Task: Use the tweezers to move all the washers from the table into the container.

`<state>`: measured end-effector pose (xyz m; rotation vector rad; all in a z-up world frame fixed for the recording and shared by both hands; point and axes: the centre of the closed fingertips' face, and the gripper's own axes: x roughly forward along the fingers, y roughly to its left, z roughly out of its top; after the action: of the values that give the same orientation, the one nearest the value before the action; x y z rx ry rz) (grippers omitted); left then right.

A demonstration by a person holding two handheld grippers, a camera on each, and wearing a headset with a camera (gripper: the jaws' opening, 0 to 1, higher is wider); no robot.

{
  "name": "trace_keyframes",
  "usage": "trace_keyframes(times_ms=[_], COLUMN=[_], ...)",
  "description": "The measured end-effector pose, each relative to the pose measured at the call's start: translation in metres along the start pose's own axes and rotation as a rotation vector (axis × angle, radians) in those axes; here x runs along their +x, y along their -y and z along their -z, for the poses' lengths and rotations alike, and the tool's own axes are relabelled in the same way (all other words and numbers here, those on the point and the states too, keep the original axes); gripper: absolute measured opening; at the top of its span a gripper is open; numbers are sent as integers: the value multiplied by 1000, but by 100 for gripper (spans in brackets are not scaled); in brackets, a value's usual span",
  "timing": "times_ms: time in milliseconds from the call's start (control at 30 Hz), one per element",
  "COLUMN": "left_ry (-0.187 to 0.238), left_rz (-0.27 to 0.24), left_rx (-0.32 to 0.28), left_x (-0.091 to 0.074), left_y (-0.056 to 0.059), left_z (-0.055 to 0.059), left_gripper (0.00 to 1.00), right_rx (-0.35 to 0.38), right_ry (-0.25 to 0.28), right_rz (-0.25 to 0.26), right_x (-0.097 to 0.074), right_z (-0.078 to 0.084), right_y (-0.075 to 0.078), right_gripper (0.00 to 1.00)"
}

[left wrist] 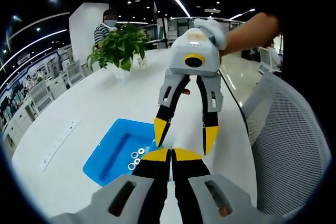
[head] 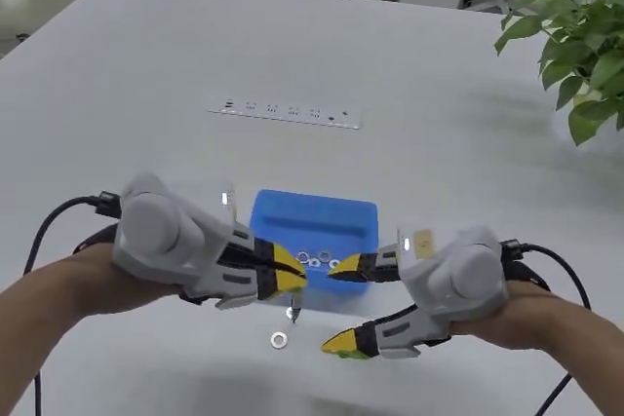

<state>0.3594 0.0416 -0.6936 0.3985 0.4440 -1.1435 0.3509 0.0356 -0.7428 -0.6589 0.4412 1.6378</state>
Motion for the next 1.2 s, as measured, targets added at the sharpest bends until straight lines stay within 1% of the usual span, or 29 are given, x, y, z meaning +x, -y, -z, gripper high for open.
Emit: trace_keyframes(times_ms=[100, 200, 400, 500, 567, 667, 700, 833, 967, 1033, 1200], left_ry=[3, 4, 4, 2, 0, -2, -3, -4, -6, -5, -4], left_rz=[6, 10, 16, 19, 20, 20, 20, 24, 24, 22, 21], left_rx=[-1, -5, -10, -9, -7, -6, -6, -8, -9, -10, -15], left_x=[0, 0, 1, 0, 0, 0, 0, -1, -1, -2, -2], left_y=[0, 1, 0, 0, 0, 0, 0, 0, -2, -2, -1], left_z=[0, -1, 0, 0, 0, 0, 1, 1, 1, 1, 1], left_gripper=[5, 5, 5, 5, 5, 5, 5, 5, 5, 5, 5], right_rx=[-25, -43, -75, -86, -105, -115, -117, -117, -125, -106, -113], right_ry=[-7, -13, -27, -28, -38, -40, -40, -35, -38, -39, -44], right_rz=[-8, -24, -52, -74, -77, -87, -87, -91, -97, -104, -112], right_x=[4, 9, 19, 24, 26, 31, 32, 35, 37, 37, 37], right_z=[-1, -1, -1, -3, -2, -3, -4, -8, -9, -9, -9], right_y=[3, 3, 4, 3, 4, 5, 6, 8, 8, 8, 7], right_gripper=[42, 34, 29, 25, 24, 20, 17, 12, 10, 9, 9])
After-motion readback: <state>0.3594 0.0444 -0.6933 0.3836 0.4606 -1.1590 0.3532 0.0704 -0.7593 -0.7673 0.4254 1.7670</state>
